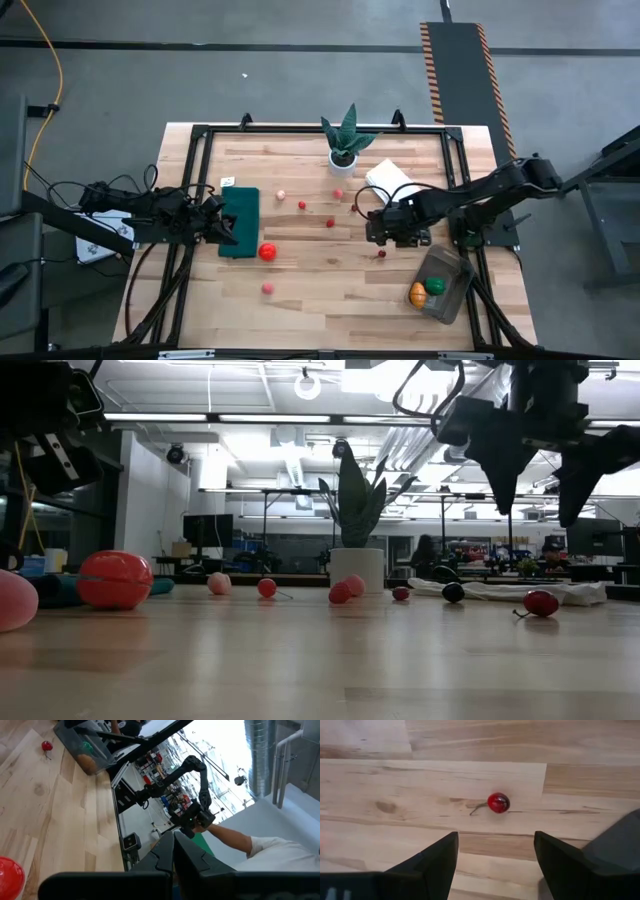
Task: Pick and placing Produce into tupperware
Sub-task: Put the bottom red cherry into the black bin
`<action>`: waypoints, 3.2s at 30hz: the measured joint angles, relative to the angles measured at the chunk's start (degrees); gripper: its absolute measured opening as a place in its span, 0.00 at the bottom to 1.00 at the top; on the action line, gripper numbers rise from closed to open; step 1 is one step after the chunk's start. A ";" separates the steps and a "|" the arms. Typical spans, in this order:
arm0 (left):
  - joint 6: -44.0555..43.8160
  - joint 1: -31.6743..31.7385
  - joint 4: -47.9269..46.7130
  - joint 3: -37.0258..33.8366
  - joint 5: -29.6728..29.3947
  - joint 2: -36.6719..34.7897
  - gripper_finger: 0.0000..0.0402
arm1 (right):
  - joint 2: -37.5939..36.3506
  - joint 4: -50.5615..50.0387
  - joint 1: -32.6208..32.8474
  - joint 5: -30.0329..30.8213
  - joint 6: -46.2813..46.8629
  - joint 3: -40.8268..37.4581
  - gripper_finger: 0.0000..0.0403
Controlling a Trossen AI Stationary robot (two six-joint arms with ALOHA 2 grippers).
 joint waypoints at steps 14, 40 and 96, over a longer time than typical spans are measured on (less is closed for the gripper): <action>0.00 0.01 0.00 -0.02 0.25 0.01 0.00 | 1.64 0.04 -0.40 1.79 1.99 0.00 0.51; -0.02 -0.01 0.18 0.00 2.34 0.01 0.00 | 11.28 3.86 -0.36 -2.24 2.20 0.00 0.51; -0.72 -0.01 0.32 0.00 3.40 0.00 0.00 | 2.67 -2.99 -1.91 0.41 -1.93 -0.27 0.51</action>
